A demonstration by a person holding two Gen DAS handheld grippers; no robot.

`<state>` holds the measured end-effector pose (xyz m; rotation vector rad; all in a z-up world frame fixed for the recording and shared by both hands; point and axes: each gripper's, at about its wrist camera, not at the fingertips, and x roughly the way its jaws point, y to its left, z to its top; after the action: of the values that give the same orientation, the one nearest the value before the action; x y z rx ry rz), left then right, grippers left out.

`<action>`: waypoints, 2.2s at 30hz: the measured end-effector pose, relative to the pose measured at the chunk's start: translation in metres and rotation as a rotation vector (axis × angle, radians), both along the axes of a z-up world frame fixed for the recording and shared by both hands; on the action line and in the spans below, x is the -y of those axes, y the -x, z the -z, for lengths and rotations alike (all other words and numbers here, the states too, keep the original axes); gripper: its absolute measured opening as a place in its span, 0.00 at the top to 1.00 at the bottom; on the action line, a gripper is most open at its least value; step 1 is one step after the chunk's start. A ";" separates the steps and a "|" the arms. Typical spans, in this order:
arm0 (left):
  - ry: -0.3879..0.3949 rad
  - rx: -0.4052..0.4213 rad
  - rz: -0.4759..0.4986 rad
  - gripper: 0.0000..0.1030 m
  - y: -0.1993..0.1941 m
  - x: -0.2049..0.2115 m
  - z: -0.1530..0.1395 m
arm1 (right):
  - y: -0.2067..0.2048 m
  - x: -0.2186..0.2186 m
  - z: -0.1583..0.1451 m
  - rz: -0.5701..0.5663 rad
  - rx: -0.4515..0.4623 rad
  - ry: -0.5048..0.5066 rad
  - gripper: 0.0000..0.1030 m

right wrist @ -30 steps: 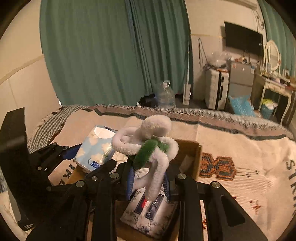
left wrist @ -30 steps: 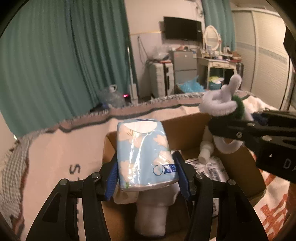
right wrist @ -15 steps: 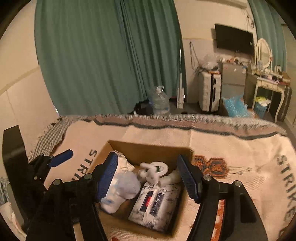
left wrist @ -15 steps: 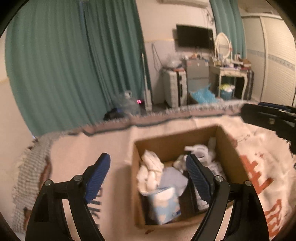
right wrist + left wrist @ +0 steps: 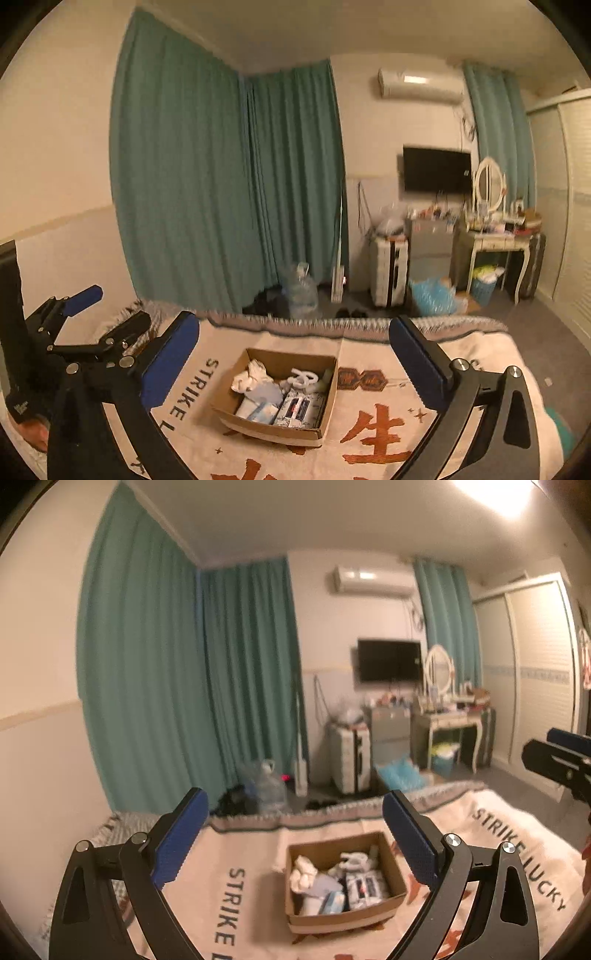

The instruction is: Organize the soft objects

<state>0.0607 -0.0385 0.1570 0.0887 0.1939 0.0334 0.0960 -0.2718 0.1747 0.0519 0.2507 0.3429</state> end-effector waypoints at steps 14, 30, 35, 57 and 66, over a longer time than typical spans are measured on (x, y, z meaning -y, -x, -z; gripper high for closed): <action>0.025 -0.021 -0.029 0.06 0.031 0.004 0.091 | 0.065 0.019 0.076 -0.008 0.006 -0.008 0.00; 0.015 -0.136 -0.083 0.06 0.011 0.000 0.156 | 0.018 0.000 0.169 0.009 -0.073 0.003 0.00; 0.048 -0.158 -0.080 0.06 0.011 -0.006 0.160 | 0.016 0.003 0.172 0.032 -0.077 -0.003 0.00; 0.064 -0.167 -0.056 0.06 0.017 -0.009 0.158 | 0.013 -0.007 0.179 0.026 -0.091 0.027 0.00; 0.075 -0.163 -0.052 0.06 0.019 -0.011 0.156 | 0.014 -0.010 0.182 0.026 -0.093 0.040 0.00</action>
<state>0.0416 -0.0277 0.0009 0.0117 0.3600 0.0709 0.0821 -0.2622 -0.0070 0.0320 0.3481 0.3103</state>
